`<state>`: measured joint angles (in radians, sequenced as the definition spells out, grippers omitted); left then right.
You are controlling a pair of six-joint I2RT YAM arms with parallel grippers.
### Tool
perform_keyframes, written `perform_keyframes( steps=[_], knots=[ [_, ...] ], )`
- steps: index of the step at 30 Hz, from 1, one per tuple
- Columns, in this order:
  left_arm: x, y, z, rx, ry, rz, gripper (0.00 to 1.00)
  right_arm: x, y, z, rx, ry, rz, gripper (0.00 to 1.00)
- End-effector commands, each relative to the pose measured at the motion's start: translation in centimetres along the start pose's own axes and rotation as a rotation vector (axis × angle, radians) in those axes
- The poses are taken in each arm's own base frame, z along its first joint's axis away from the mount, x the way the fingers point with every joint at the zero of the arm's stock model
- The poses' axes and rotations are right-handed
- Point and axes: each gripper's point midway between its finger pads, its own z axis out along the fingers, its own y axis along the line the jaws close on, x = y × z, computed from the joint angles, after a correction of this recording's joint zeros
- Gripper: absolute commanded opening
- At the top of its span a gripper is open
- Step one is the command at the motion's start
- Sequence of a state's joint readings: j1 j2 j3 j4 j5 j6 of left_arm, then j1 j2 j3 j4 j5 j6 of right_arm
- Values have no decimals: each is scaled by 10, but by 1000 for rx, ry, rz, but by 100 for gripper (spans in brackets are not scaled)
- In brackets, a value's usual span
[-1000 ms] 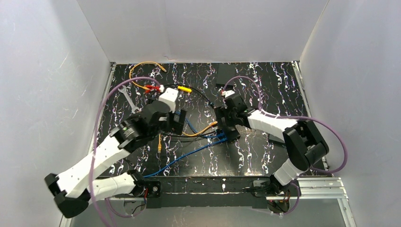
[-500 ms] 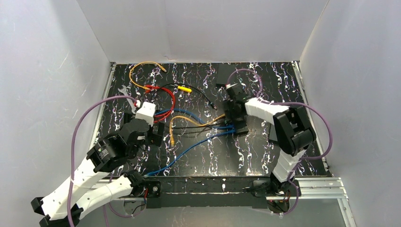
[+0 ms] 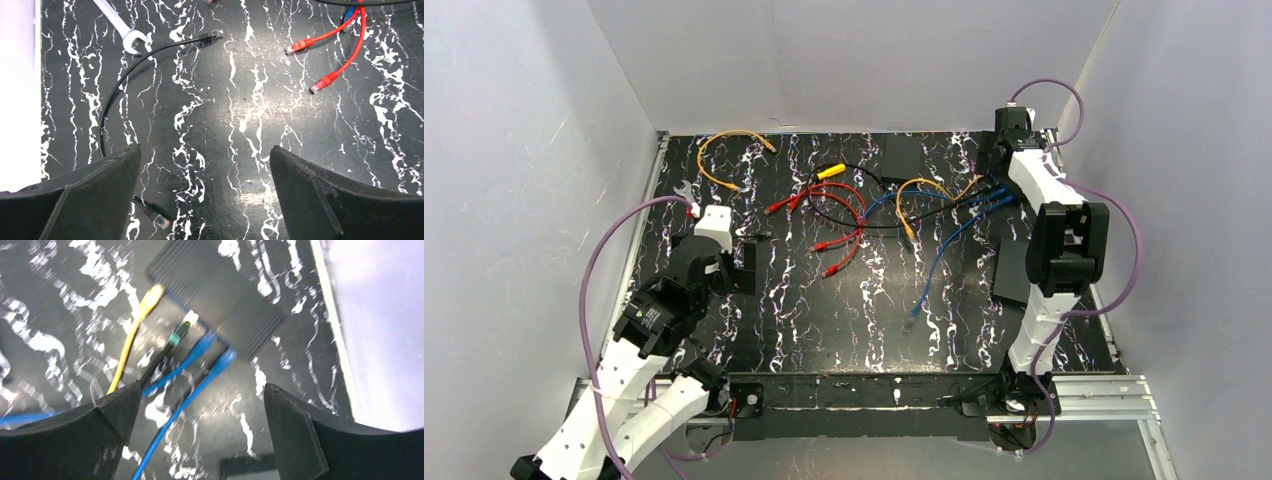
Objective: Insert the plug into the switch port
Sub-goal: Move the switch port to the corner of the board, then move the switch port to the center of the board.
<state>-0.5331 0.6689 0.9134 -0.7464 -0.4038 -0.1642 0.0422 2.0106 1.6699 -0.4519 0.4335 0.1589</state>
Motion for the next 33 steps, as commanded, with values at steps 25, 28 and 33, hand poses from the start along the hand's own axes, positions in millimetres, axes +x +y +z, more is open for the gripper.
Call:
perform_keyframes(
  steps=[25,28,33],
  knots=[
    [-1,-10,1,81,-17,-21,98,178,-60,-48,81,216,225,100],
    [-1,-10,1,80,-20,-22,98,193,-40,-48,-22,271,236,100],
    [-2,-10,0,80,-25,-22,98,211,-8,-60,-205,327,260,100]
  ],
)
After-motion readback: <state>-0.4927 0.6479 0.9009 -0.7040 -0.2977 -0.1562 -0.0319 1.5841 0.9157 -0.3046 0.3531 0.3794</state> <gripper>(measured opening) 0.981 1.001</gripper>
